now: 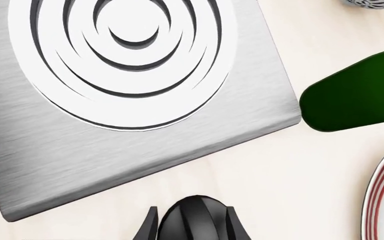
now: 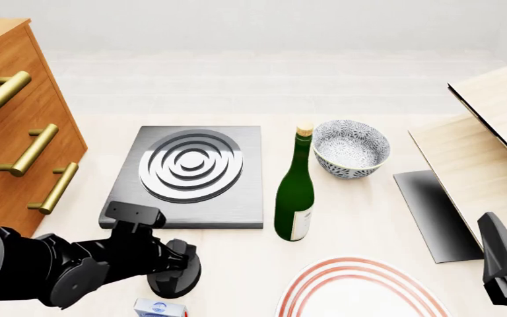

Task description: Turn on the stove.

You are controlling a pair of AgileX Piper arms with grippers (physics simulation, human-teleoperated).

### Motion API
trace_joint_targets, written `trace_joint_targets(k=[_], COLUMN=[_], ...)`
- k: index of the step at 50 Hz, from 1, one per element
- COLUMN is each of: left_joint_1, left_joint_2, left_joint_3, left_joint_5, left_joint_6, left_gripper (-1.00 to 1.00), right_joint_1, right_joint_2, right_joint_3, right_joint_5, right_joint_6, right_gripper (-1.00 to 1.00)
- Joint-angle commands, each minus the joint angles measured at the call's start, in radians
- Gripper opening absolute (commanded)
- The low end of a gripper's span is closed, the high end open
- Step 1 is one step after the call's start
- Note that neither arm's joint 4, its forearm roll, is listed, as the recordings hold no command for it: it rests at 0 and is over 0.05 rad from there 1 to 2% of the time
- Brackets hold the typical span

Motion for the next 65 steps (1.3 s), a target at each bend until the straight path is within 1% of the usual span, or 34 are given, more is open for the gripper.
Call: trace_joint_targets(k=[1, 14, 27, 34, 50, 58, 62, 65], left_joint_1=[0.139, 0.221, 0.258, 0.292, 0.315, 0.31, 0.301, 0.296], left_joint_2=[-0.028, -0.051, -0.069, -0.081, -0.085, -0.133, -0.191, -0.256], left_joint_3=[0.008, 0.004, 0.008, 0.01, 0.023, 0.017, 0.0, -0.021], left_joint_5=[0.032, 0.047, 0.051, 0.054, 0.047, 0.085, 0.137, 0.196], left_joint_6=[0.192, 0.237, 0.262, 0.284, 0.293, 0.291, 0.29, 0.288], left_gripper=[1.0, 1.0, 1.0, 1.0, 1.0, 1.0, 1.0, 1.0], right_joint_1=[0.0, 0.0, 0.0, 0.0, 0.0, 0.0, 0.0, 0.0], right_joint_2=[0.0, 0.0, 0.0, 0.0, 0.0, 0.0, 0.0, 0.0], right_joint_3=[0.0, 0.0, 0.0, 0.0, 0.0, 0.0, 0.0, 0.0], right_joint_5=[0.0, 0.0, 0.0, 0.0, 0.0, 0.0, 0.0, 0.0], right_joint_6=[0.0, 0.0, 0.0, 0.0, 0.0, 0.0, 0.0, 0.0], right_gripper=[1.0, 1.0, 1.0, 1.0, 1.0, 1.0, 1.0, 1.0])
